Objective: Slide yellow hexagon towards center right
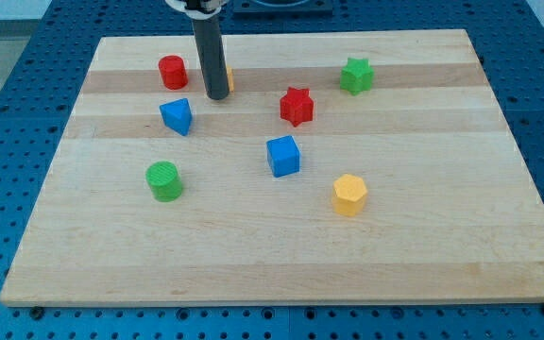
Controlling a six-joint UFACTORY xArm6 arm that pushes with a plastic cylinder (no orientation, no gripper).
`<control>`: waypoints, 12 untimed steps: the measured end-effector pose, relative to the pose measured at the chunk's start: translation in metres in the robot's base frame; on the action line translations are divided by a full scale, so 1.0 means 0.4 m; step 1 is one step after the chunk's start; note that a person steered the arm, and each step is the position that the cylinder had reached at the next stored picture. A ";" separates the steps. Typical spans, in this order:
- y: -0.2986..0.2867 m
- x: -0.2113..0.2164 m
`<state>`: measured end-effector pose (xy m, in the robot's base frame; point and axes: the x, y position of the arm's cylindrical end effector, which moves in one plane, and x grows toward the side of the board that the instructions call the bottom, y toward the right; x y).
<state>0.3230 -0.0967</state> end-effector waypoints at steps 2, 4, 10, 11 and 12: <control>0.000 0.085; 0.000 0.301; 0.233 0.524; 0.292 0.524; 0.345 0.524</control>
<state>0.5328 0.0411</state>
